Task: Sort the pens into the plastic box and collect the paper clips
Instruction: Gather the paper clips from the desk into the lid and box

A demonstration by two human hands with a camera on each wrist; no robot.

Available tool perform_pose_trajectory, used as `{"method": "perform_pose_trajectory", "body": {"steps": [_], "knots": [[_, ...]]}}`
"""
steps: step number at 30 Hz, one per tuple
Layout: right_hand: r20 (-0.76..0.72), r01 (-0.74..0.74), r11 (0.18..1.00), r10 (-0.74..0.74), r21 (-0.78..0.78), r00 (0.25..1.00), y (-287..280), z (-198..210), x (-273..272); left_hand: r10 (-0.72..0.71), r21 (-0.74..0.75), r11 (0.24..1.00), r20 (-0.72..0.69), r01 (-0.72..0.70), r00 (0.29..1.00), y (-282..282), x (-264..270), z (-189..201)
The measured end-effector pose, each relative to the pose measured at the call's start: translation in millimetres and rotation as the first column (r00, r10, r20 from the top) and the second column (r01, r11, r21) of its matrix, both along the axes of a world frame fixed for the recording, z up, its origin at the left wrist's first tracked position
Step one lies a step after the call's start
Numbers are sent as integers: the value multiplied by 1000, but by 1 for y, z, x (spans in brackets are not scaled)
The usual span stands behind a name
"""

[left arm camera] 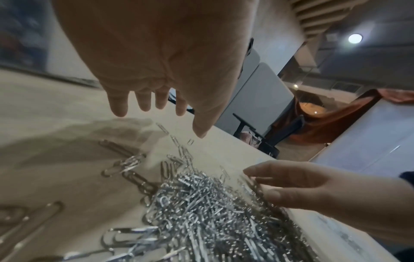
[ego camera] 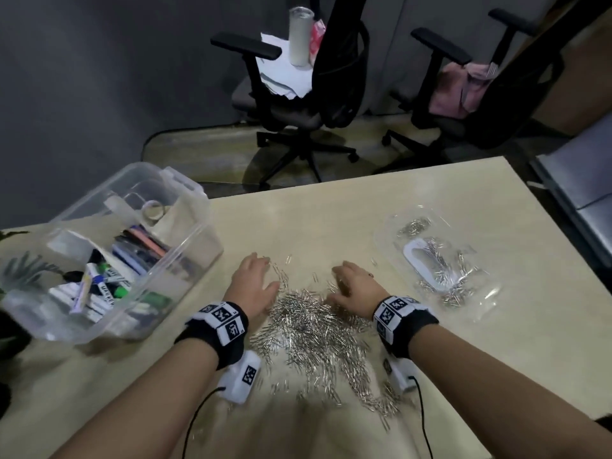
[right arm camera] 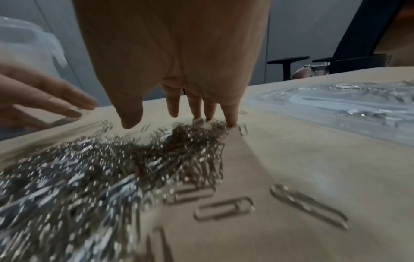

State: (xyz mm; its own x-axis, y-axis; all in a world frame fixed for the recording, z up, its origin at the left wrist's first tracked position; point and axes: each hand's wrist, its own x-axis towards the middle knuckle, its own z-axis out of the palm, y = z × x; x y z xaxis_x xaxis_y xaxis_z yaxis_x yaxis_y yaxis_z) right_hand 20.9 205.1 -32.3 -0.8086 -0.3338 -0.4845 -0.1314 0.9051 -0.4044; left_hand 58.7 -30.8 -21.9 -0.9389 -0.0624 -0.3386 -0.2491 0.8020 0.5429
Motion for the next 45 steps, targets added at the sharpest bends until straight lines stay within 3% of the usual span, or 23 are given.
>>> {"method": "perform_pose_trajectory", "body": {"steps": [7, 11, 14, 18, 33, 45], "knots": [[-8, -148, 977, 149, -156, 989, 3, -5, 26, -213, -141, 966, 53, 219, 976, 12, -6, -24], [-56, -138, 962, 128, -237, 990, 10, 5, 17, -233, -76, 970, -25, 230, 972, 13, 10, -24], [-119, -78, 987, 61, -140, 991, 22, 7, 6, -234, -10, 972, -3, 234, 972, 17, 18, -21], [29, -110, 994, 111, -19, 993, 23, 0, 10, -232, -36, 971, 56, 234, 971, 28, 25, -19], [63, -74, 985, 84, -155, 994, 25, 6, 9, 47, 105, 993, 34, -50, 998, 34, 23, -11], [-5, -105, 958, 108, -268, 994, 7, 55, -5, 140, 227, 968, -128, -108, 982, 24, 19, 52]]}}
